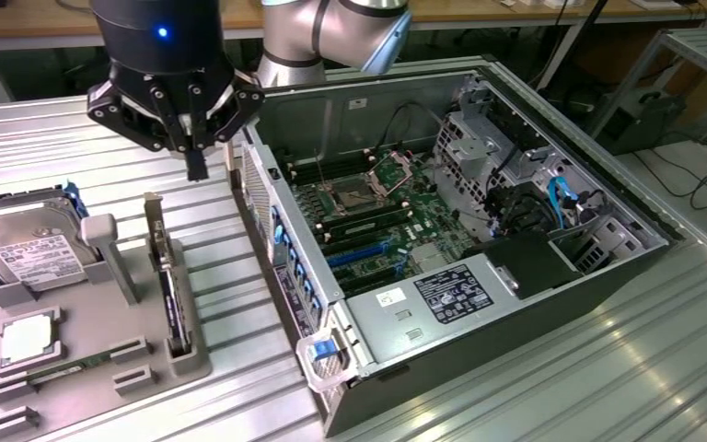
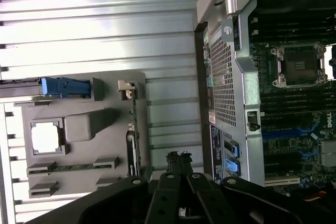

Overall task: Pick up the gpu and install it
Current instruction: 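Reach for the gpu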

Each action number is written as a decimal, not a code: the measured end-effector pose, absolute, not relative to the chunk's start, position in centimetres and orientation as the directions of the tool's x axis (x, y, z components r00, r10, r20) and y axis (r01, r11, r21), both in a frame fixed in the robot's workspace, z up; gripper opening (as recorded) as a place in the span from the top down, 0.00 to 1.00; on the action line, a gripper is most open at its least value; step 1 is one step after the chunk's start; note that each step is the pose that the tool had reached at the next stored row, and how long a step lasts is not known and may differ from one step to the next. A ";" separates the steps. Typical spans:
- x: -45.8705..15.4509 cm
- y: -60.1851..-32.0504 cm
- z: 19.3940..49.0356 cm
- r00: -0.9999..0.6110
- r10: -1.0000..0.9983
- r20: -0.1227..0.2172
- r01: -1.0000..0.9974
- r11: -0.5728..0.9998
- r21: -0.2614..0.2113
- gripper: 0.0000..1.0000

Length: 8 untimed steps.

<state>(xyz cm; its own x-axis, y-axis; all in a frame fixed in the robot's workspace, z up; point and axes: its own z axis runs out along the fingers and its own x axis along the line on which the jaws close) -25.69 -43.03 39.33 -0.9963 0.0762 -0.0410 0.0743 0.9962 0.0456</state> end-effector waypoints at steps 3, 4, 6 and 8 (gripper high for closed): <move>-26.0 -43.1 39.3 -0.996 0.076 -0.041 0.074 0.996 0.046 0.89; -26.0 -43.2 39.3 -0.996 0.076 -0.041 0.074 0.996 0.046 0.89; -26.2 -43.3 39.3 -0.996 0.076 -0.041 0.074 0.996 0.046 0.89; -26.4 -43.4 39.3 -0.996 0.076 -0.041 0.074 0.996 0.046 0.89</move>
<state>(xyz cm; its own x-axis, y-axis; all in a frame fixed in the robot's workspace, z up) -26.38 -43.37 39.33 -0.9962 0.0762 -0.0410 0.0743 0.9962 0.0456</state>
